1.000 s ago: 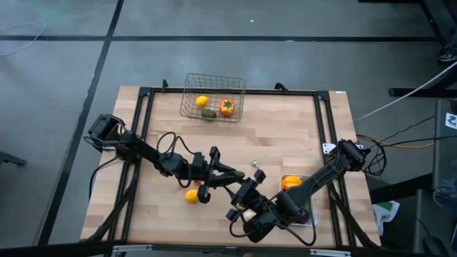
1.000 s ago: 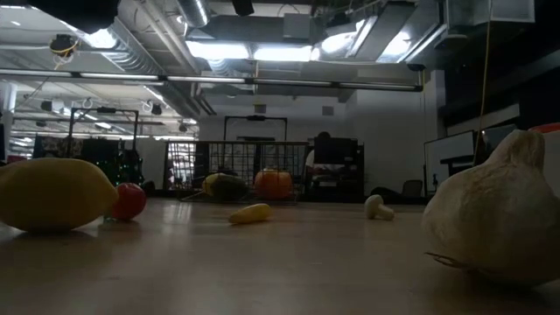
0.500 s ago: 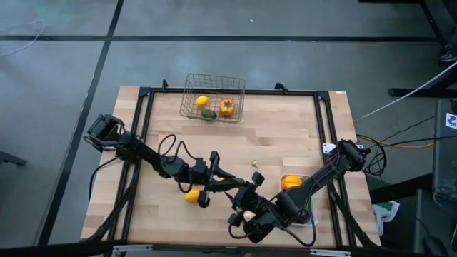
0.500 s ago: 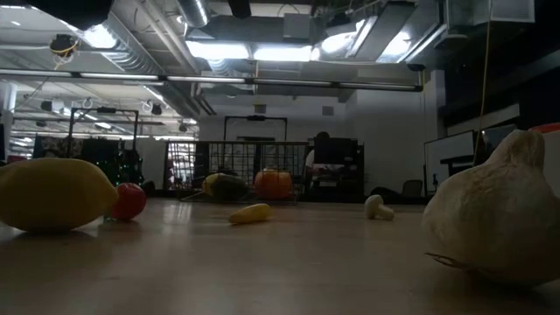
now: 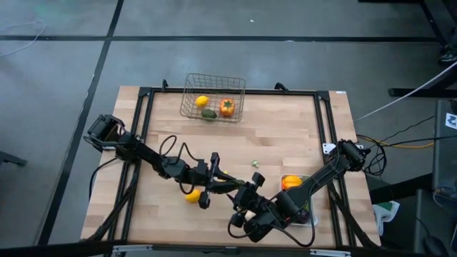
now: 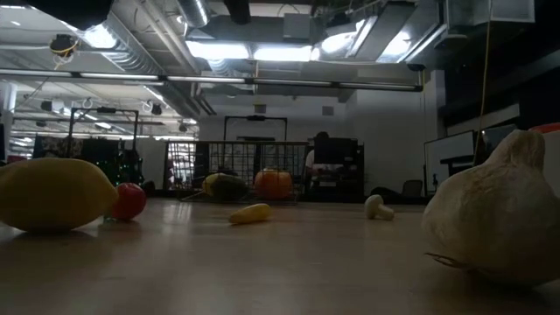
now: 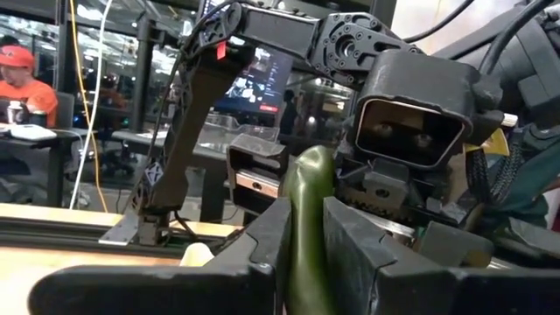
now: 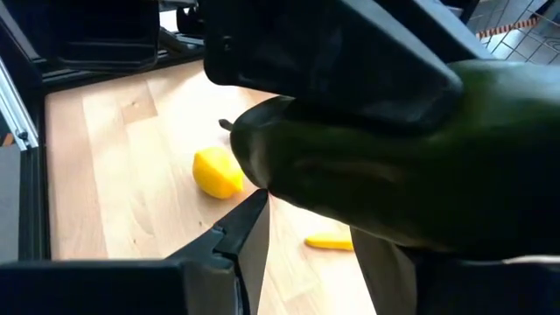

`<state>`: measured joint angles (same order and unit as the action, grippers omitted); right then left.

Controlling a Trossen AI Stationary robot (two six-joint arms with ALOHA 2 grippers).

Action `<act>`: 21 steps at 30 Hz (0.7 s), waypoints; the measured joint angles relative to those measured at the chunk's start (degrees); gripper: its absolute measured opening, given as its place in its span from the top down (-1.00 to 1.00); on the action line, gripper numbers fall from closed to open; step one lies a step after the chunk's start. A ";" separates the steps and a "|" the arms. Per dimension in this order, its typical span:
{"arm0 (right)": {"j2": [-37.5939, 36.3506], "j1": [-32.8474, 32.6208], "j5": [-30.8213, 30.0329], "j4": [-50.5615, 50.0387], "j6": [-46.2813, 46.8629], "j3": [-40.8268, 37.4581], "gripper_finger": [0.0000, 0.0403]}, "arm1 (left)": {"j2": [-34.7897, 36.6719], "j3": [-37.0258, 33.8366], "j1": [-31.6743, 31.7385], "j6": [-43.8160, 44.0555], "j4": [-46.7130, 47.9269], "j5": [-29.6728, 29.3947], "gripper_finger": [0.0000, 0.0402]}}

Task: Sort produce into baskets
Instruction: Put the cucumber into the white bin

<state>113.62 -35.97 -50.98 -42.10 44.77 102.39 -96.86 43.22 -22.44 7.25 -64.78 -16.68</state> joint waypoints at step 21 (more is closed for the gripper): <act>-0.04 0.04 7.71 -3.05 1.93 0.11 0.22 | -0.11 -0.11 -0.44 -1.36 2.99 0.10 0.71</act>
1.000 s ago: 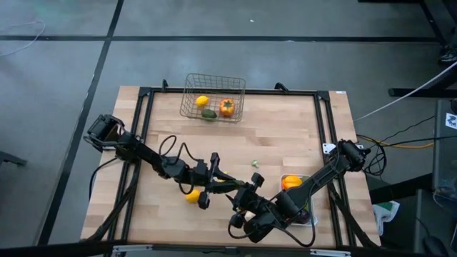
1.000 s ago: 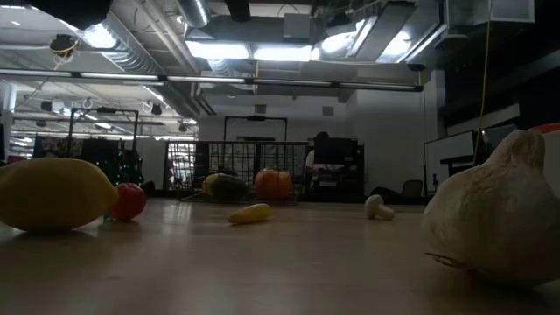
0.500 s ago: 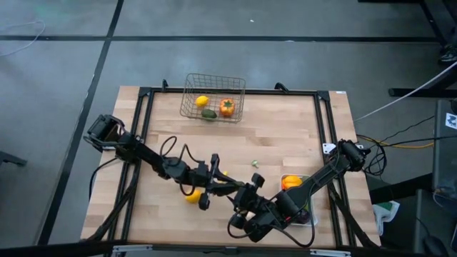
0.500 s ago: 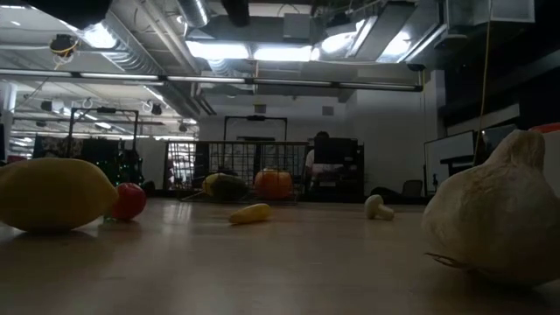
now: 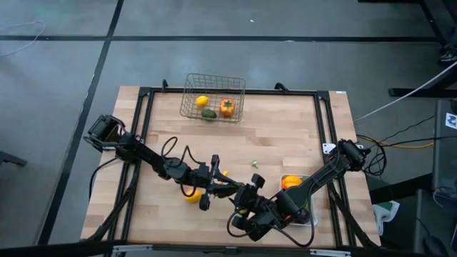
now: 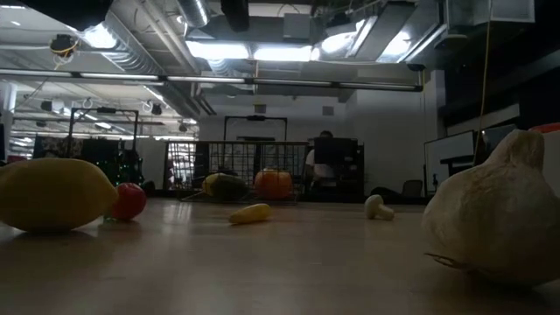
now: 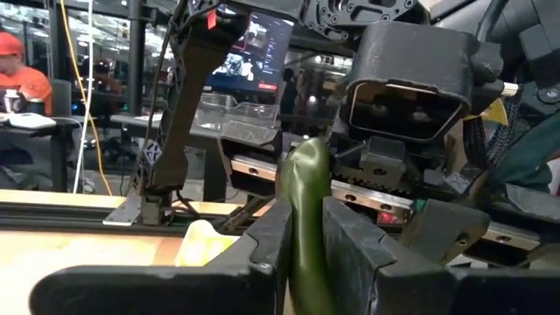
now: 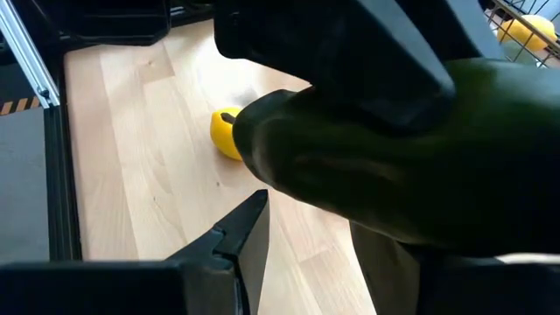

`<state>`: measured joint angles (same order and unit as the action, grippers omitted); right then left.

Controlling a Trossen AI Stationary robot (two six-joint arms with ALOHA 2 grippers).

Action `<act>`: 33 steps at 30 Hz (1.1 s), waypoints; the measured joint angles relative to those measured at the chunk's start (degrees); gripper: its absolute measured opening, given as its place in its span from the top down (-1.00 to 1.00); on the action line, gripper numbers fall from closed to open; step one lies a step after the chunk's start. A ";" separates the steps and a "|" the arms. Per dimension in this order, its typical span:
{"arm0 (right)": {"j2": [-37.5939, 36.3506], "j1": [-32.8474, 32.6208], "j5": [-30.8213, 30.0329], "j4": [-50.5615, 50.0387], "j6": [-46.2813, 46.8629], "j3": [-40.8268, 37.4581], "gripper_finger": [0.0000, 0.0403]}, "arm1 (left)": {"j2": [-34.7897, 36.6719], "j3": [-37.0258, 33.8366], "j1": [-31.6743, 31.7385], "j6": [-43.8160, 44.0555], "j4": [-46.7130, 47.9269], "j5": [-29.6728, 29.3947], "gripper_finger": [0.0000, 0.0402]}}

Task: Sort produce into baskets
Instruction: Put the cucumber into the white bin

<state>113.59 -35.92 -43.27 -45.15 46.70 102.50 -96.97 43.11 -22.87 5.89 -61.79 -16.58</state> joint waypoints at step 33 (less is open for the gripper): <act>-0.18 2.08 8.93 0.22 0.41 0.09 -0.31 | 0.00 -0.09 0.08 -0.02 1.50 -1.36 0.71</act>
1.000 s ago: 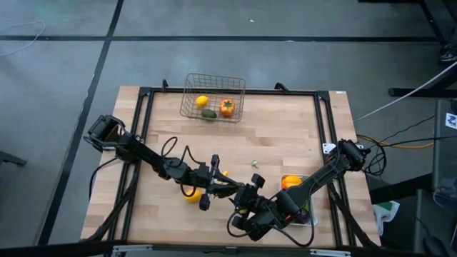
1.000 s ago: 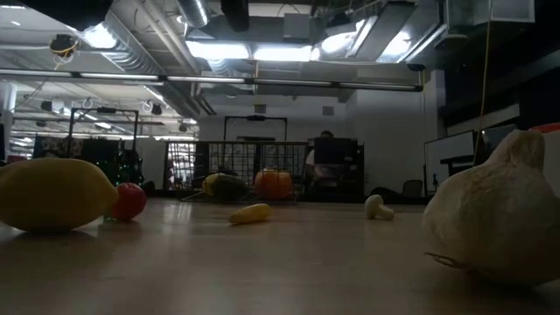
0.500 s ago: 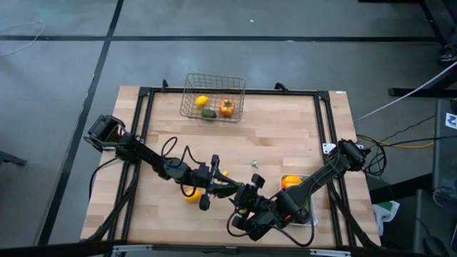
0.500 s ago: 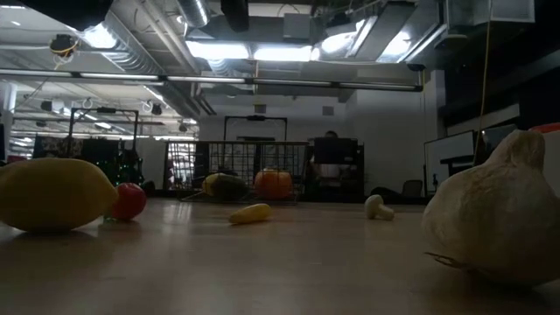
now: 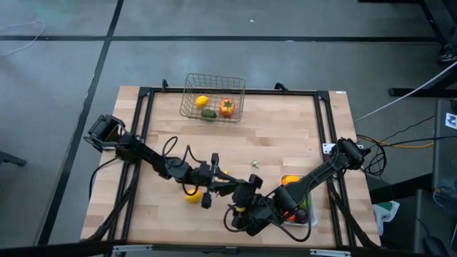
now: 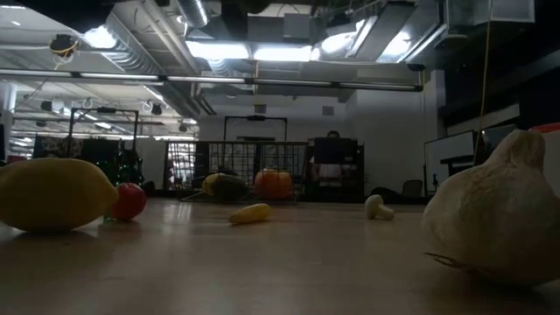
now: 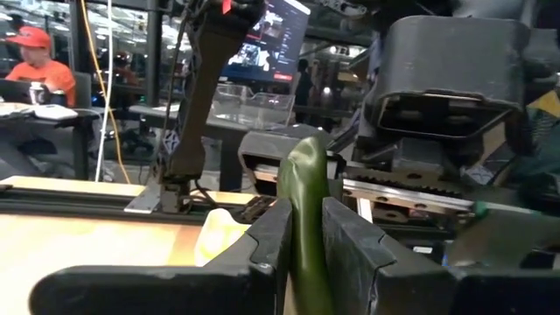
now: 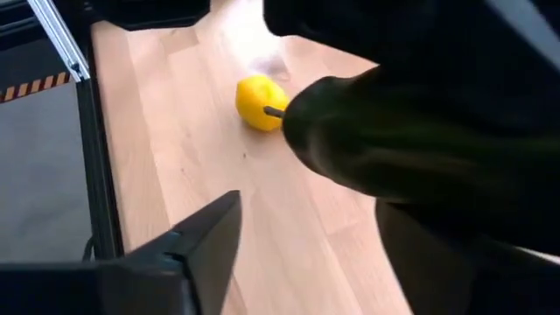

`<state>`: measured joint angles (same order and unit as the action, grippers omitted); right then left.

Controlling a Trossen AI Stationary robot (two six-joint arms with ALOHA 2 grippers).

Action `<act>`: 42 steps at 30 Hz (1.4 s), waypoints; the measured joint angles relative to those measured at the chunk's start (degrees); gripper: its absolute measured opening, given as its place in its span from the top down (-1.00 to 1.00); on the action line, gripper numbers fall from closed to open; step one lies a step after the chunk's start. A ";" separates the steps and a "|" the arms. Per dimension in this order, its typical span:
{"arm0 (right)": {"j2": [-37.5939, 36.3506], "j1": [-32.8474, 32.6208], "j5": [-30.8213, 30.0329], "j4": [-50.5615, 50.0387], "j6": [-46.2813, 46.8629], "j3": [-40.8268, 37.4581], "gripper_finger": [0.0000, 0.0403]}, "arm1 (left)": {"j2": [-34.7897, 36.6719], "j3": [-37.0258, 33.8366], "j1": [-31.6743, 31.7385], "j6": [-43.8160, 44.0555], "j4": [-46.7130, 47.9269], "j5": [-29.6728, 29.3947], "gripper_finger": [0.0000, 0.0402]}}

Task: Sort produce into baskets
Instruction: Put the cucumber into the white bin

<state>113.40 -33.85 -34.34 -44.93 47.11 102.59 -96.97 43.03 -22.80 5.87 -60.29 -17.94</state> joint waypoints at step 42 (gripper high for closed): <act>-8.59 -15.64 -33.24 -20.56 38.27 -14.13 -0.60 | 0.04 2.65 1.86 -3.24 -5.90 -1.38 0.71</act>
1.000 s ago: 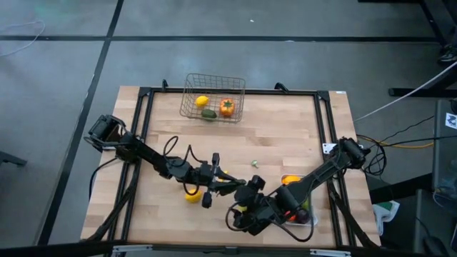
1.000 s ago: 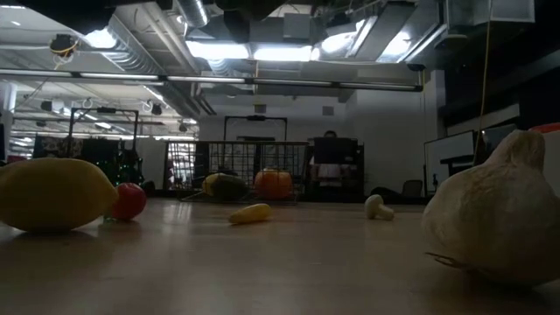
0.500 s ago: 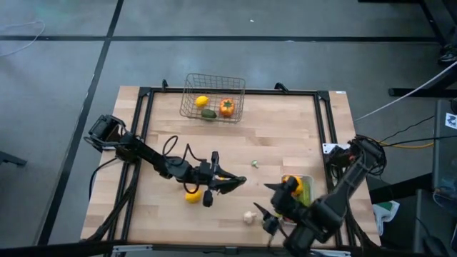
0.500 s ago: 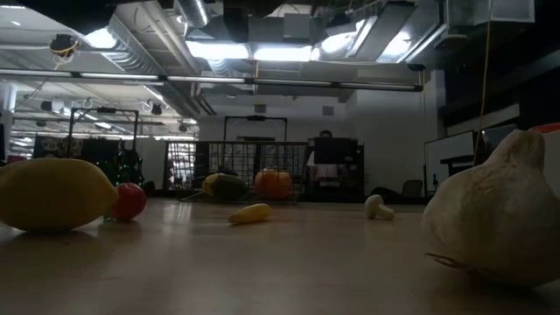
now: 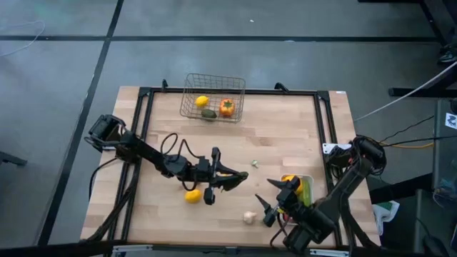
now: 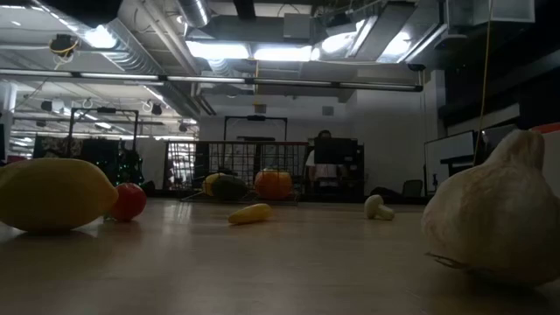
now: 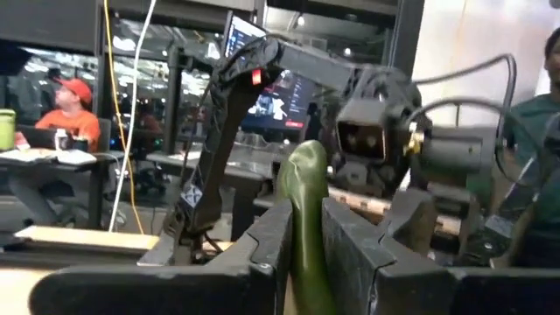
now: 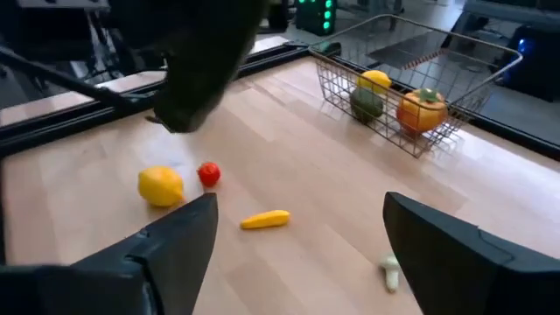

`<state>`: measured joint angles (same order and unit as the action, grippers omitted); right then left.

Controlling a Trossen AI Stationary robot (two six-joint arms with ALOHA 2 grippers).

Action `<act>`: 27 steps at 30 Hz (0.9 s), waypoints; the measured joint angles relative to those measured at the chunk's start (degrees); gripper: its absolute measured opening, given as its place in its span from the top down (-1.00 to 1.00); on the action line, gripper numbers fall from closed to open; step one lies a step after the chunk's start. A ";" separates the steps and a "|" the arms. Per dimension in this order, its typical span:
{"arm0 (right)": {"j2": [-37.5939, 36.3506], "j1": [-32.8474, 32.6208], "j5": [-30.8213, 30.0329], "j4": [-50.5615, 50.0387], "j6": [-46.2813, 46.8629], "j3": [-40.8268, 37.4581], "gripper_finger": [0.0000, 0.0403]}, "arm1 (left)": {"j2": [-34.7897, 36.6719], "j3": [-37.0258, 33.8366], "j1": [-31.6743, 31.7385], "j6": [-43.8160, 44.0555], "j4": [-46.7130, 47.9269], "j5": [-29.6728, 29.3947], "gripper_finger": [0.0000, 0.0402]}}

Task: Sort produce into baskets
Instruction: Put the cucumber into the white bin

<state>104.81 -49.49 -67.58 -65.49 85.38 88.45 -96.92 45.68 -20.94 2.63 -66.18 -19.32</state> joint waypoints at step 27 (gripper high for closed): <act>-14.32 23.04 22.12 19.57 -43.87 -14.03 0.19 | 1.68 0.69 7.20 -3.34 1.32 0.01 0.71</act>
<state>90.50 -26.45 -45.46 -45.92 41.51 74.42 -95.24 46.37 -13.74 -0.71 -64.86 -19.31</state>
